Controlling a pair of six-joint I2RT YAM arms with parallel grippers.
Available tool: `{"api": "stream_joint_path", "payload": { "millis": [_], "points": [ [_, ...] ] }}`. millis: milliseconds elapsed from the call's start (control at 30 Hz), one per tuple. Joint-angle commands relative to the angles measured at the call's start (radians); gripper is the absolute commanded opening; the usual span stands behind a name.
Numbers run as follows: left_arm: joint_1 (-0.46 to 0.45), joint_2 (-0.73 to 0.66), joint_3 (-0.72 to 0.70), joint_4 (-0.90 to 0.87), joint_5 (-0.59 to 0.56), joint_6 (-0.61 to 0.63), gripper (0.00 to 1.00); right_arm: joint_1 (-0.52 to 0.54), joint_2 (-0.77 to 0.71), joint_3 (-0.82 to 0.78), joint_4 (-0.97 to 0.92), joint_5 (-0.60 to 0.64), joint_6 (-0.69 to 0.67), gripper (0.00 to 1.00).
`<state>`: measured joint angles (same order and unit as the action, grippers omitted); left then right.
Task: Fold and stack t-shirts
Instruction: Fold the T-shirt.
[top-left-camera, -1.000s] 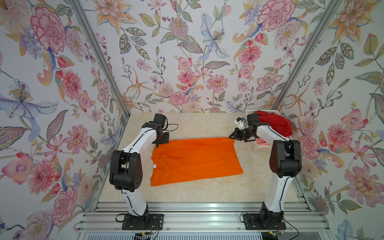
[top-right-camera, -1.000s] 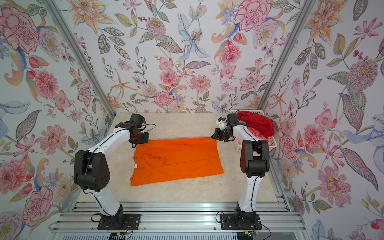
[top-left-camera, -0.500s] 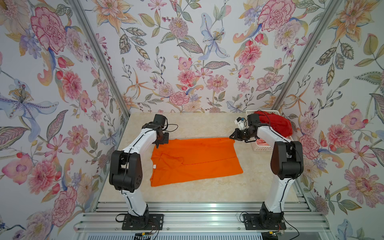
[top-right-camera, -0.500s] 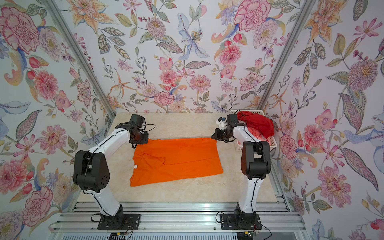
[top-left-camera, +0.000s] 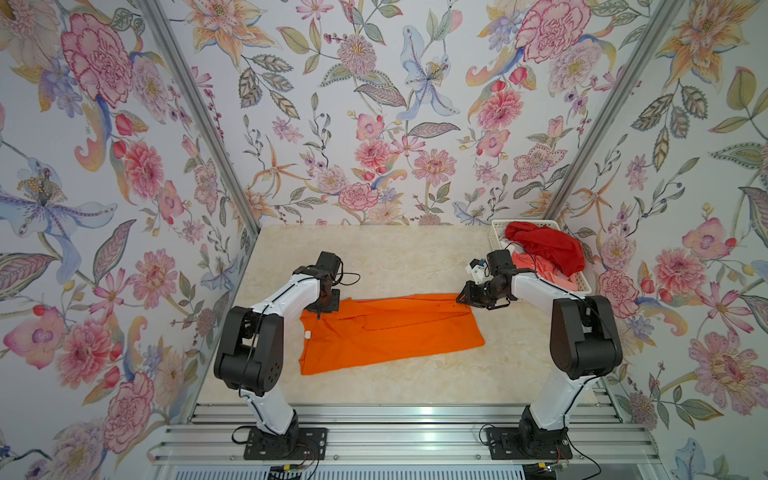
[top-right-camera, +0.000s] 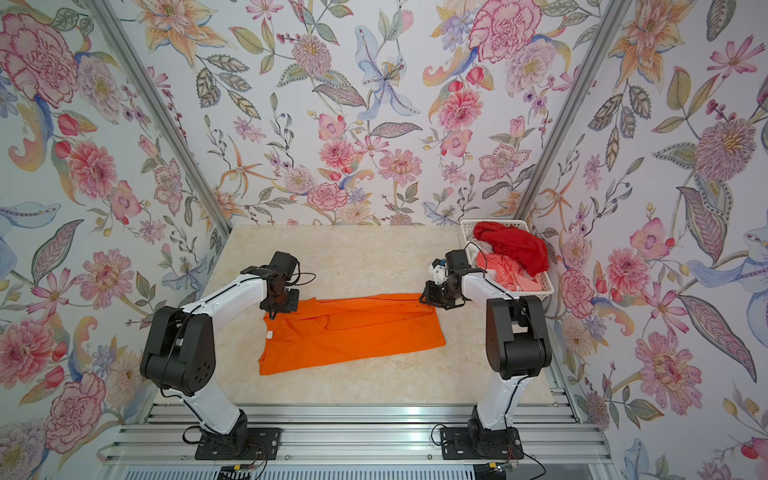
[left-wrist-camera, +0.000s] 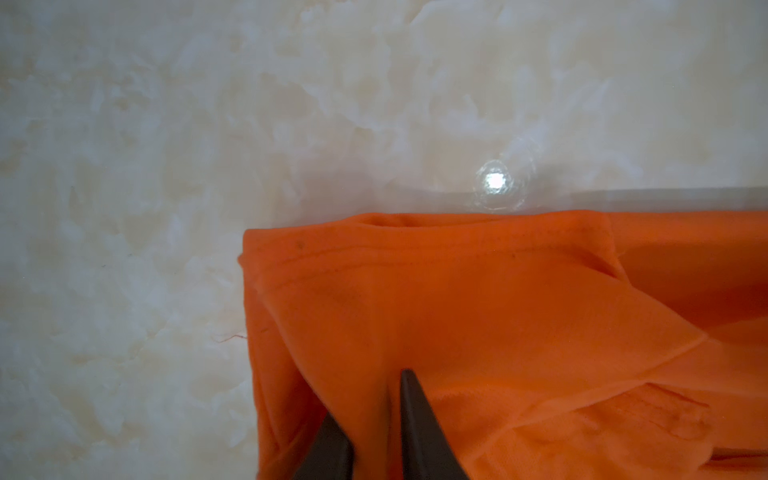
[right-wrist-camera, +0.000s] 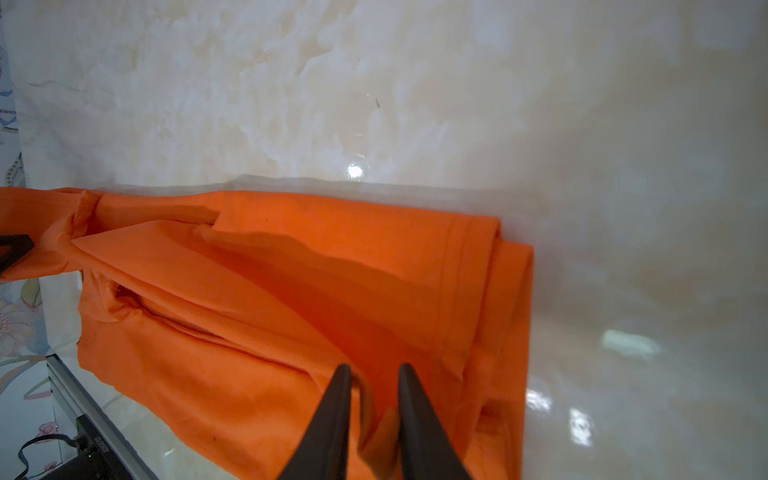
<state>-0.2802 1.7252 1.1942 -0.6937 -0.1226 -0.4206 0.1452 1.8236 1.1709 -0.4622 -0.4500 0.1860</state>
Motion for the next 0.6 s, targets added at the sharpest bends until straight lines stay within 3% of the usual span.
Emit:
{"api": "stream_joint_path", "payload": {
  "millis": [0, 233, 433, 567],
  "points": [
    [-0.032, -0.057, -0.040, -0.007, -0.099, -0.061, 0.98, 0.010, -0.072, -0.054, 0.001, 0.070, 0.049, 0.50],
    [-0.040, -0.163, -0.031, -0.008, -0.216, -0.152, 0.98, 0.029, -0.177, -0.001, -0.024, 0.112, 0.042, 0.51],
    [-0.050, -0.016, 0.082, -0.009, -0.144, -0.075, 0.97, 0.062, -0.081, 0.130, -0.065, 0.066, 0.040, 0.48],
    [-0.051, 0.069, 0.092, -0.007, -0.164, -0.094, 0.95, 0.098, -0.077, 0.087, -0.054, 0.090, 0.059, 0.47]
  ]
}}
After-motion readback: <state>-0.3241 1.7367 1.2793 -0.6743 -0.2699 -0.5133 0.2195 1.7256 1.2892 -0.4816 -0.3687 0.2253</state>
